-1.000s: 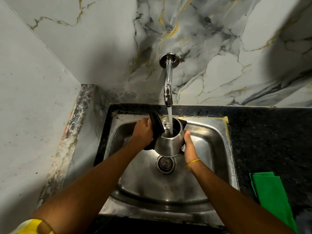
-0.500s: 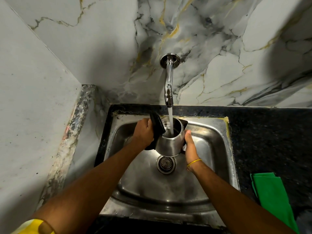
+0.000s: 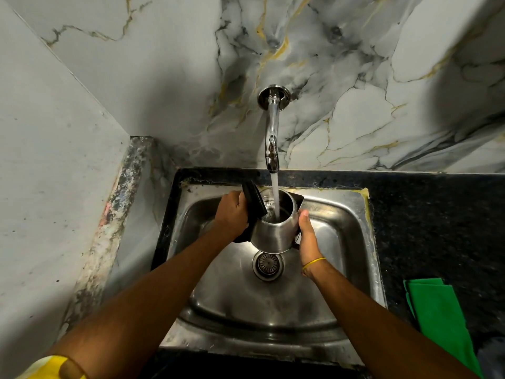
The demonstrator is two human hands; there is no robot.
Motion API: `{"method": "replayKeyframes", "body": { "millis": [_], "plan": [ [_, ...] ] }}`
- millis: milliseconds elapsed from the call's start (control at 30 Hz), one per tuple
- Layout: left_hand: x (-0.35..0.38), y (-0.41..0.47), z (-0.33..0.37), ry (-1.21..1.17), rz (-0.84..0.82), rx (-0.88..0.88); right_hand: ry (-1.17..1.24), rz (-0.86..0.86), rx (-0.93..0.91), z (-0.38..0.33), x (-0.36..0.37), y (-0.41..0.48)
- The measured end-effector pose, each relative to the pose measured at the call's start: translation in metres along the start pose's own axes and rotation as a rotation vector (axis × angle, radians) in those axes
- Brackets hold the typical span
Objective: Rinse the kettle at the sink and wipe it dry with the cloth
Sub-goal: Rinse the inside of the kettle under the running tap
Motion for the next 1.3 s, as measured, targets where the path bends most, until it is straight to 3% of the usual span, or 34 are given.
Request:
{"method": "replayKeyframes", "body": {
  "millis": [1300],
  "plan": [
    [0.003, 0.004, -0.008, 0.02, 0.053, 0.15, 0.054, 0.036, 0.016, -0.001, 0.0, 0.0]
  ]
}}
Point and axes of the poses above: each hand's wrist, its own y-axis towards the middle knuckle, its own x-axis out of the palm, z = x × y, the point moved 1 cm from there along y, towards the middle knuckle, and after that the axes turned 8 degrees about -x, right-handed, at the moved point
